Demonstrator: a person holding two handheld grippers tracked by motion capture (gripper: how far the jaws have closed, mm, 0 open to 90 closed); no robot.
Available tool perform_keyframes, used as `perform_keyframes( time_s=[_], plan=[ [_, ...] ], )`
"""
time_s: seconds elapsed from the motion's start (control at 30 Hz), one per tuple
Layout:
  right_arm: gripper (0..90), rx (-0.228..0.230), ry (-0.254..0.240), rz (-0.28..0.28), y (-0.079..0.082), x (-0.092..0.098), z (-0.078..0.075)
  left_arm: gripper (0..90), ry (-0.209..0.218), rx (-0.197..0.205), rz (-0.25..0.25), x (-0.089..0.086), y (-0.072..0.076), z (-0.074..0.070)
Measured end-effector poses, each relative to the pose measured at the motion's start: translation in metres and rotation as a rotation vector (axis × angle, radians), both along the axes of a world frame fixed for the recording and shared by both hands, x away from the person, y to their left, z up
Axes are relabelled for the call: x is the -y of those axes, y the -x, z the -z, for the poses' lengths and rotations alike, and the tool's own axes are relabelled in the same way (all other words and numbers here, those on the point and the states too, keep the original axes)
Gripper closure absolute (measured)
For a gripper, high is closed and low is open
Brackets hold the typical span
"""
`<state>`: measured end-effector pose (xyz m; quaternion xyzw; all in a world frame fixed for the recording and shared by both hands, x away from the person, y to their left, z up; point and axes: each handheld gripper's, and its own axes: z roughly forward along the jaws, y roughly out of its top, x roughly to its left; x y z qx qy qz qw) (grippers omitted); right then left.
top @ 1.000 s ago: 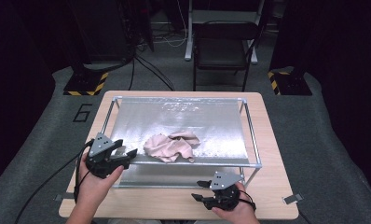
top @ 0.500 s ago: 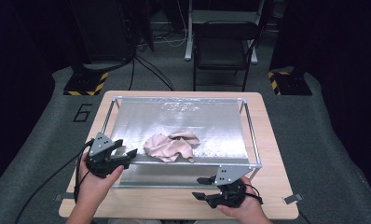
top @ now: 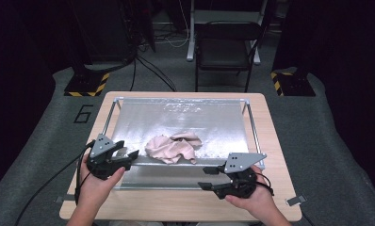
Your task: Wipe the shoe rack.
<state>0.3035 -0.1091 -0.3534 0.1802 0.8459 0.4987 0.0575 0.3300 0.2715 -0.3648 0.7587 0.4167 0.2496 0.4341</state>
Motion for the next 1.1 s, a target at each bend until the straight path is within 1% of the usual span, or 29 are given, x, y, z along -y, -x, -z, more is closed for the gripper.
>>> perform_keyframes(
  time_s=[0.13, 0.17, 0.27, 0.37, 0.47, 0.63, 0.73, 0.87, 1.1],
  plan=[
    [49.3, 0.021, 0.001, 0.016, -0.007, -0.003, -0.008, 36.1, 0.0, 0.0, 0.0, 0.0, 0.0, 0.0],
    [49.3, 0.023, -0.003, 0.028, -0.008, -0.004, -0.01, 36.1, 0.0, 0.0, 0.0, 0.0, 0.0, 0.0],
    [49.3, 0.025, -0.012, 0.032, -0.015, -0.006, -0.013, 36.1, 0.001, -0.001, 0.0, 0.0, 0.0, 0.0],
    [49.2, 0.029, -0.011, 0.056, -0.021, -0.009, -0.016, 36.1, 0.0, 0.002, 0.0, 0.0, 0.0, 0.0],
    [49.1, 0.028, -0.016, 0.075, -0.026, -0.013, -0.018, 36.1, -0.001, 0.003, 0.0, 0.0, 0.0, 0.0],
    [48.3, 0.033, -0.011, 0.079, -0.034, -0.02, -0.019, 36.1, -0.001, 0.003, 0.0, 0.0, 0.0, 0.0],
    [47.8, 0.03, -0.009, 0.092, -0.038, -0.024, -0.02, 36.1, -0.003, 0.003, 0.001, 0.0, 0.0, 0.0],
    [46.6, 0.048, 0.002, 0.102, -0.041, -0.032, -0.022, 36.1, -0.003, 0.004, 0.0, 0.0, 0.001, 0.0],
    [44.6, 0.045, 0.003, 0.123, -0.049, -0.045, -0.023, 36.1, -0.003, 0.006, 0.0, 0.0, 0.001, 0.0]
  ],
)
